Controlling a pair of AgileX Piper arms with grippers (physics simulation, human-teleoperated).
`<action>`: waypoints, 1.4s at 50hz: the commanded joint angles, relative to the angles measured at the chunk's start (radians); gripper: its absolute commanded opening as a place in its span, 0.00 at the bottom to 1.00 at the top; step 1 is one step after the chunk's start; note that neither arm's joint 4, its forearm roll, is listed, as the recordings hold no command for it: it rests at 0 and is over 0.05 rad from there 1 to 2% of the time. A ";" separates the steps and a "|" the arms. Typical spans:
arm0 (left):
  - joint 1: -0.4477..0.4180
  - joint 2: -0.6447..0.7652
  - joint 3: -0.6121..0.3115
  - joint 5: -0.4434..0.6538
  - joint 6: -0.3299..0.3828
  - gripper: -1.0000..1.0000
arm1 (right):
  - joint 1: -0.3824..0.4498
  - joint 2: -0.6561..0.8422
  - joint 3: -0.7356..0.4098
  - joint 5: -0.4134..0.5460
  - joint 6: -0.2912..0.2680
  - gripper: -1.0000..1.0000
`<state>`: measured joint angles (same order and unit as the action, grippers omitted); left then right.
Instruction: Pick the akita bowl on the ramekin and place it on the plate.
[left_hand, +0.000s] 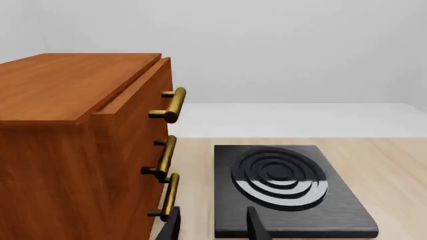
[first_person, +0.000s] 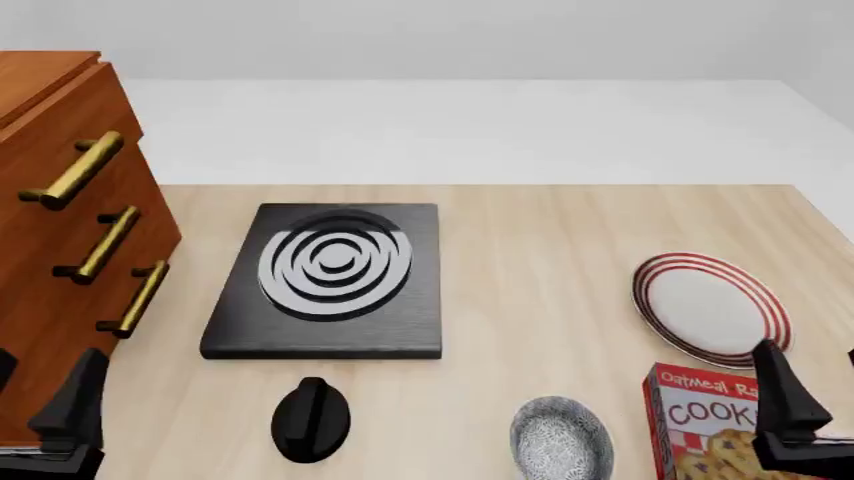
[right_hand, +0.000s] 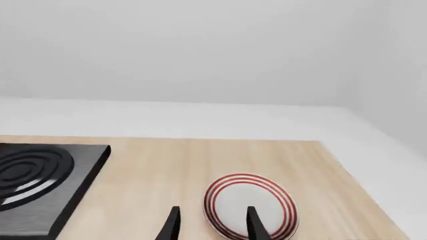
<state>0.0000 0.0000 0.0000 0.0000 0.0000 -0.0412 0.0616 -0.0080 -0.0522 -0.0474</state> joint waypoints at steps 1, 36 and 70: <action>0.000 0.000 0.000 0.000 0.000 1.00 | 0.028 -0.023 -0.049 0.077 0.081 1.00; 0.000 0.000 0.000 0.000 0.000 1.00 | 0.127 0.134 -0.473 0.449 0.025 1.00; 0.000 0.000 0.000 0.000 0.000 1.00 | 0.530 0.405 -0.739 0.782 -0.104 1.00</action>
<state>0.0000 0.0000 0.0000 0.0000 0.0000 0.3878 0.3957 -0.7127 0.6620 -0.1177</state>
